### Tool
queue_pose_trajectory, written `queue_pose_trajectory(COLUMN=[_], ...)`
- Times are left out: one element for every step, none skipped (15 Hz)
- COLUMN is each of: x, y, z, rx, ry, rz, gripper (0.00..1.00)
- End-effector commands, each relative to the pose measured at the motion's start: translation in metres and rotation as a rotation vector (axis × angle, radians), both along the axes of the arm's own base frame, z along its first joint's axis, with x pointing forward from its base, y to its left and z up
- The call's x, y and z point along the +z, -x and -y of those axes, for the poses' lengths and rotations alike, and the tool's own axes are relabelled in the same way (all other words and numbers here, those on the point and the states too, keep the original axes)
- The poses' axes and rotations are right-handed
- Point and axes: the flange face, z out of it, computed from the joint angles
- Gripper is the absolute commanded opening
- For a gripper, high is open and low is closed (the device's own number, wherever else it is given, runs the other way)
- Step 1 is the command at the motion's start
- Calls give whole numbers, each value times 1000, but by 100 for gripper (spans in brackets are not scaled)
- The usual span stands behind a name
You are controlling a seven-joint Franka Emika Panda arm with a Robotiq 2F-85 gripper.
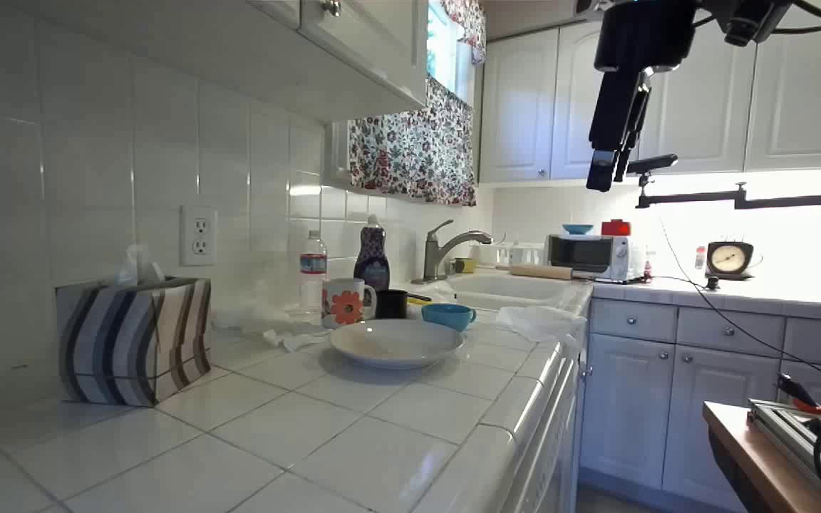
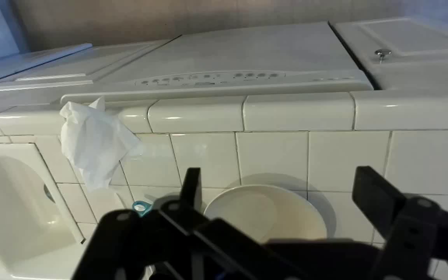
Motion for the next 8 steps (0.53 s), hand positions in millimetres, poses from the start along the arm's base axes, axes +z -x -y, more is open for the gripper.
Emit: queue_pose_trajectory(x=[0, 0, 0, 0, 0, 0, 1, 2], y=[0, 0, 0, 0, 0, 0, -1, -2], z=[0, 0, 0, 0, 0, 0, 1, 5], rx=[0, 0, 0, 0, 0, 0, -11, -1], ry=[0, 0, 0, 0, 0, 0, -5, 6], rz=[-1, -1, -1, -1, -1, -1, 9, 18], gripper=[100, 100, 100, 100, 100, 100, 100, 100])
